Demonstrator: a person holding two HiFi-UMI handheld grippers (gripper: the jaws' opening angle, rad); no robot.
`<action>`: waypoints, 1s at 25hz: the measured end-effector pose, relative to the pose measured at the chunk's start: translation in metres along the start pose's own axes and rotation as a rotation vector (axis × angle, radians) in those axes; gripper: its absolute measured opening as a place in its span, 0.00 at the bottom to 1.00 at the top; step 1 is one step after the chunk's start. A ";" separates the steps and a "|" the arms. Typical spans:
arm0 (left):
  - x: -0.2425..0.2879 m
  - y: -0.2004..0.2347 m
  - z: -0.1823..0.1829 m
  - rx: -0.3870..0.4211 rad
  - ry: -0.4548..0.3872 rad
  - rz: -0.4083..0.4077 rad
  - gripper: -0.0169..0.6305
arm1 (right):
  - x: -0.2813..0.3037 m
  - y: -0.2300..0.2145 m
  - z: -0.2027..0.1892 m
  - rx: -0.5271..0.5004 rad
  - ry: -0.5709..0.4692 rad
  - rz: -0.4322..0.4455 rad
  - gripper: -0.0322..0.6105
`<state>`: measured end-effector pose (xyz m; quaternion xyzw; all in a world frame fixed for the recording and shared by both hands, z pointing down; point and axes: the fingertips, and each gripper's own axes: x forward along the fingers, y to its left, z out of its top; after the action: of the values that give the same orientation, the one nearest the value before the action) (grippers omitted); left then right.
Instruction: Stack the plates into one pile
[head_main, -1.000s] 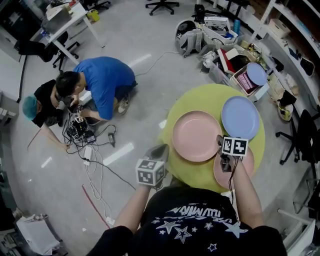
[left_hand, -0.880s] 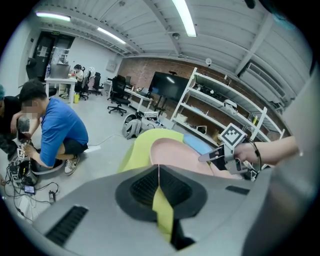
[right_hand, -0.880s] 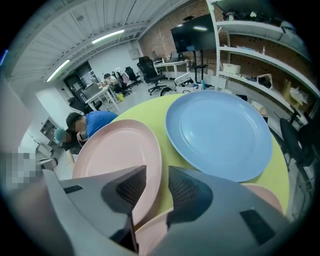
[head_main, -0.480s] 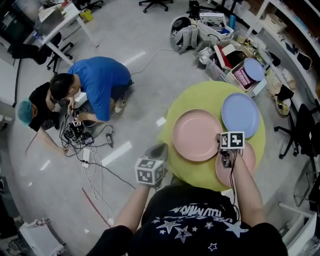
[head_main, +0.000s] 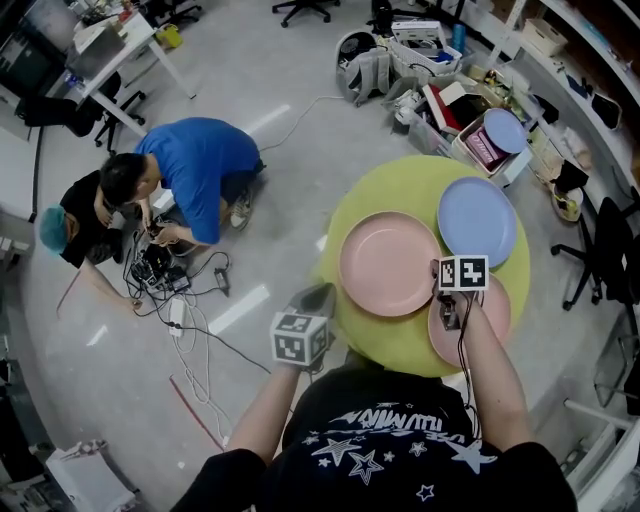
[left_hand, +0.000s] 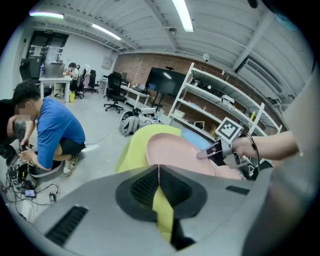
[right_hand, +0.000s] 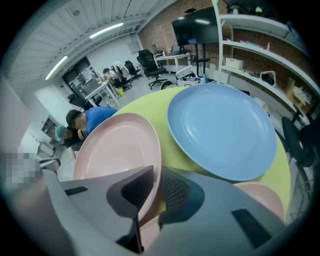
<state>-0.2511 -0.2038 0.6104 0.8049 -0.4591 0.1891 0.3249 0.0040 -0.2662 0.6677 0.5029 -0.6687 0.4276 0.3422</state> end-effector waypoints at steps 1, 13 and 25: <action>-0.001 -0.001 -0.001 0.000 -0.001 0.003 0.05 | -0.001 0.001 0.000 0.007 -0.009 0.011 0.13; -0.011 -0.019 -0.008 -0.032 -0.028 0.066 0.05 | -0.014 0.008 0.000 0.179 -0.095 0.211 0.09; -0.020 -0.043 -0.010 -0.039 -0.059 0.133 0.05 | -0.030 0.008 -0.007 0.149 -0.127 0.309 0.09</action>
<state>-0.2240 -0.1684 0.5899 0.7714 -0.5243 0.1776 0.3138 0.0039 -0.2471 0.6416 0.4442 -0.7248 0.4909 0.1910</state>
